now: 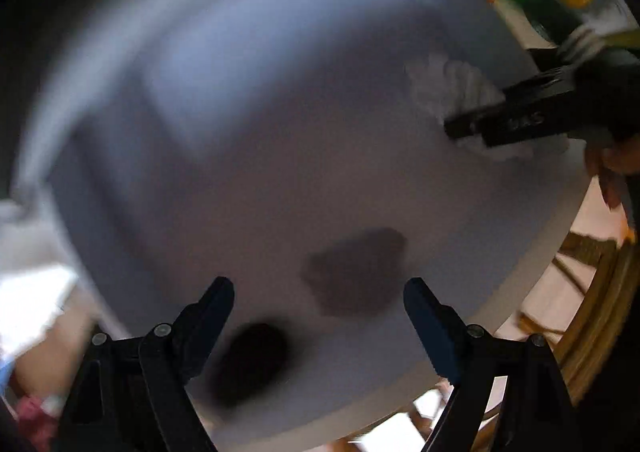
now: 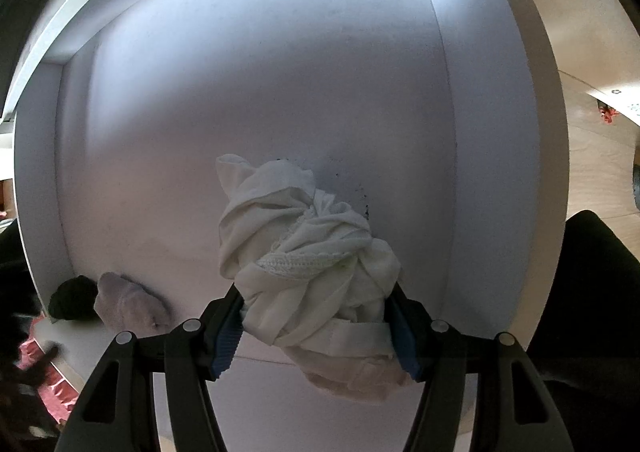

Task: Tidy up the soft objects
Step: 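Move the left tool back into the shelf toward the grey knit item, then close the left tool on the grey knit item, then carry the white cloth with the right tool over the red box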

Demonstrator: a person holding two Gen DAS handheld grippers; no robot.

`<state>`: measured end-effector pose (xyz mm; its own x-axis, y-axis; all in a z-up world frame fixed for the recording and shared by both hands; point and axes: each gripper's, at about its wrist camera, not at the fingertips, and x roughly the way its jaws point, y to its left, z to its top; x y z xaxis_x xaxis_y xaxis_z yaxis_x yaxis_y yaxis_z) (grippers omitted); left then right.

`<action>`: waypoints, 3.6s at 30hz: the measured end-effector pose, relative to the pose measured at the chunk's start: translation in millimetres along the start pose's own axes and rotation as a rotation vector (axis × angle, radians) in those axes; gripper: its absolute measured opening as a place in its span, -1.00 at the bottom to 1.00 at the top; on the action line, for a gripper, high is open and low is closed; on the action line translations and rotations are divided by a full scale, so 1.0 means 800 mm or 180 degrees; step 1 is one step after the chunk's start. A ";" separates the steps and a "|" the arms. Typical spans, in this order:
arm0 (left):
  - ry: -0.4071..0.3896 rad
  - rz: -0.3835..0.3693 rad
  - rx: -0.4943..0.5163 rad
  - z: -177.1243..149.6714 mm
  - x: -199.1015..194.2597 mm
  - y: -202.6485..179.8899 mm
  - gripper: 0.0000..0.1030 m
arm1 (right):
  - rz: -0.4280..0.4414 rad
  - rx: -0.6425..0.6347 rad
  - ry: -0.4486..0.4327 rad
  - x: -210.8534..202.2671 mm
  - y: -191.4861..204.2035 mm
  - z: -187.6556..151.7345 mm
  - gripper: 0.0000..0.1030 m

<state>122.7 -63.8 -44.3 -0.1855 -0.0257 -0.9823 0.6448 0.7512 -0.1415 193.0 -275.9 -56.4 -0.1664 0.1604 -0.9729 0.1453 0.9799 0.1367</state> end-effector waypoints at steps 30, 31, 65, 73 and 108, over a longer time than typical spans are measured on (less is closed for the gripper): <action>-0.0031 -0.0266 -0.0854 0.031 0.066 -0.006 0.76 | 0.0078 0.0094 0.0051 0.004 -0.018 0.006 0.24; -0.0031 -0.0253 -0.0869 0.037 0.065 -0.003 0.66 | 0.0074 0.0092 0.0050 0.005 -0.017 0.006 0.24; -0.0451 -0.0520 -0.1161 0.065 0.035 -0.003 0.68 | 0.0067 0.0102 0.0043 0.006 -0.016 0.006 0.24; -0.0648 -0.0467 -0.1184 0.077 0.030 0.013 0.60 | 0.0067 0.0105 0.0036 0.005 -0.018 0.005 0.24; -0.0620 -0.0248 -0.1120 0.076 0.028 -0.011 0.11 | 0.1441 0.0273 -0.1499 -0.375 -0.058 -0.096 0.23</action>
<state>158.2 -111.0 -72.3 -0.0581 -0.1905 -0.9800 0.3352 0.9209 -0.1988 161.6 -360.2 243.2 0.3713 0.4664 -0.8029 0.1812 0.8117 0.5553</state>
